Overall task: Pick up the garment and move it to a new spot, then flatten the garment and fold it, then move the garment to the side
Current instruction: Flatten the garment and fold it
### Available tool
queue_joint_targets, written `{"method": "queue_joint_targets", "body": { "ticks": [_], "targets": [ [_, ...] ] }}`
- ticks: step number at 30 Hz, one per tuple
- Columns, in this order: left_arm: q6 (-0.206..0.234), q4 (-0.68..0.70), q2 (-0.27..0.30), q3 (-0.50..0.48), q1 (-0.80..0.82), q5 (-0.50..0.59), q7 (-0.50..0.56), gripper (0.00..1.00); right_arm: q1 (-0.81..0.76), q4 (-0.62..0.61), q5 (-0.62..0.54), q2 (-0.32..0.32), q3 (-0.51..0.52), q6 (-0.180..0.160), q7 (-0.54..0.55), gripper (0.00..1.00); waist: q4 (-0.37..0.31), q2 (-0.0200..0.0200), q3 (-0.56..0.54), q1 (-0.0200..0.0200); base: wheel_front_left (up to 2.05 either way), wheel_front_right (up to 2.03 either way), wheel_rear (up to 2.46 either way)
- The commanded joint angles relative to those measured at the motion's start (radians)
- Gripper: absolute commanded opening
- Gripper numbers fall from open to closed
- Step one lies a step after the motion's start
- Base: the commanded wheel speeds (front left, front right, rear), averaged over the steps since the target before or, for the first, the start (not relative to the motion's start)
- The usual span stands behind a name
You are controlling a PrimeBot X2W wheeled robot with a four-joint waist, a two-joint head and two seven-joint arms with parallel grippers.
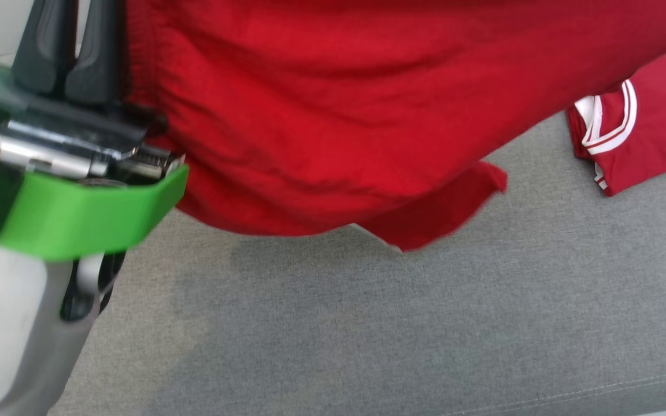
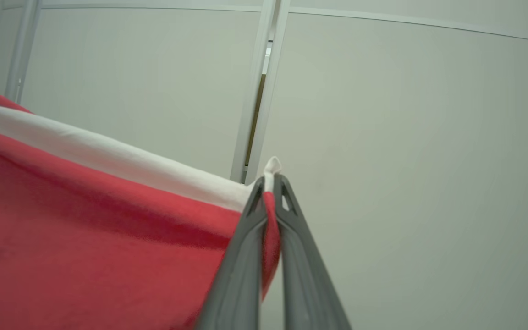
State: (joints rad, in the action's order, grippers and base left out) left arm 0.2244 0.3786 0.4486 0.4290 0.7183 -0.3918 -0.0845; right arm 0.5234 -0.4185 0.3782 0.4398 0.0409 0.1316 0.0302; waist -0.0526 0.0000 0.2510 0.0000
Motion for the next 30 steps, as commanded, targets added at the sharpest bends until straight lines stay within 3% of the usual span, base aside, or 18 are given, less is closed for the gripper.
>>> {"method": "queue_joint_targets", "body": {
  "ticks": [1, 6, 9, 17, 24, 30],
  "targets": [
    [-0.014, -0.044, -0.014, 0.002, 0.038, -0.018, -0.006, 0.00, 0.036, 0.035, 0.017, 0.009, -0.008, -0.002, -0.001, 0.00, 0.002, 0.0000, 0.041, 0.0000, 0.00, 0.00, 0.00],
    [-0.092, -0.287, -0.094, 0.015, 0.188, -0.077, -0.053, 0.00, 0.200, 0.219, 0.062, 0.019, -0.056, -0.002, -0.026, 0.00, 0.012, 0.0000, 0.106, 0.0000, 0.00, 0.00, 0.00],
    [-0.141, -0.512, -0.148, 0.018, 0.319, -0.087, -0.104, 0.00, 0.359, 0.372, 0.081, 0.004, -0.116, -0.002, -0.053, 0.00, 0.015, 0.0000, 0.133, 0.0000, 0.00, 0.00, 0.00],
    [-0.224, -1.011, -0.240, -0.071, 0.560, -0.115, -0.181, 0.00, 0.714, 0.797, 0.092, -0.155, -0.273, -0.002, -0.191, 0.00, -0.028, 0.0000, 0.151, 0.0000, 0.00, 0.00, 0.00],
    [-0.227, -1.251, -0.277, -0.169, 0.441, -0.071, -0.179, 0.00, 0.697, 1.138, 0.125, -0.318, -0.435, -0.001, -0.279, 0.00, -0.061, 0.0000, 0.157, 0.0000, 0.00, 0.00, 0.00],
    [-0.253, -1.344, -0.339, -0.214, 0.283, -0.047, -0.179, 0.00, 0.557, 1.255, 0.205, -0.364, -0.550, -0.001, -0.296, 0.00, -0.047, 0.0000, 0.174, 0.0000, 0.00, 0.00, 0.00]
  ]
}}
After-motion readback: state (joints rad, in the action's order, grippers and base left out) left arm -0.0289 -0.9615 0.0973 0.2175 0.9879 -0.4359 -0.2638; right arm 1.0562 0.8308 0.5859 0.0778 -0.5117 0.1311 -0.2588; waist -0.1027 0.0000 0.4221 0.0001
